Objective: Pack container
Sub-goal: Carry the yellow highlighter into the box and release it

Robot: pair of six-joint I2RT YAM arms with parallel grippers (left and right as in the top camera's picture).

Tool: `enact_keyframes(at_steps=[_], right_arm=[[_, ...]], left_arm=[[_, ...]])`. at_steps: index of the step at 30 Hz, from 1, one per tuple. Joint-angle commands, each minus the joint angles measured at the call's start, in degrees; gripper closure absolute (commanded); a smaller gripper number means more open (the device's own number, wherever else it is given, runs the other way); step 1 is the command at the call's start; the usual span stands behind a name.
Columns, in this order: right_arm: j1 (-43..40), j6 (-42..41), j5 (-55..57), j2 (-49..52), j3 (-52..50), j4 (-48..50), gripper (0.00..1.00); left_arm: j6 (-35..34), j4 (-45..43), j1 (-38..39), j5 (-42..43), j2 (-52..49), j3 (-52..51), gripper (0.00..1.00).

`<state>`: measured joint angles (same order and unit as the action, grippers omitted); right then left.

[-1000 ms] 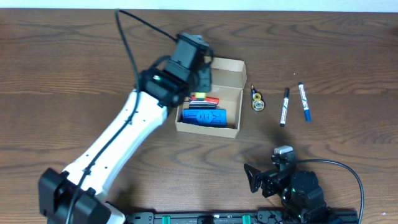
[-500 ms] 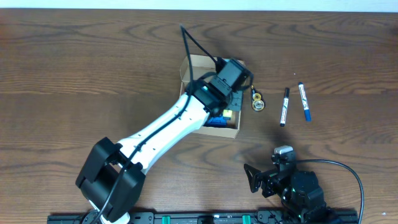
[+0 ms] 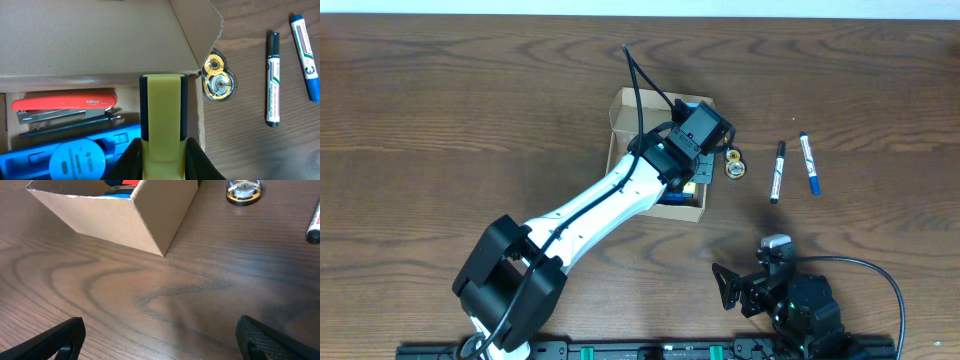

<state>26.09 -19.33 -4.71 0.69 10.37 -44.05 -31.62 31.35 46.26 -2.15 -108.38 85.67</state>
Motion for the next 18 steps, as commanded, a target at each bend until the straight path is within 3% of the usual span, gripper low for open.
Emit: enact_keyframes(at_steps=[1,18], right_arm=[[0.6,-0.8,-0.2,-0.4,-0.7,-0.1,0.01],[0.6,-0.8,-0.2,-0.4,-0.7,-0.1,0.01]], left_arm=[[-0.8,-0.1,0.1,-1.2,-1.0,0.7,0.94],[-0.8,2.6,0.4,-0.5,-4.5,0.7,0.94]])
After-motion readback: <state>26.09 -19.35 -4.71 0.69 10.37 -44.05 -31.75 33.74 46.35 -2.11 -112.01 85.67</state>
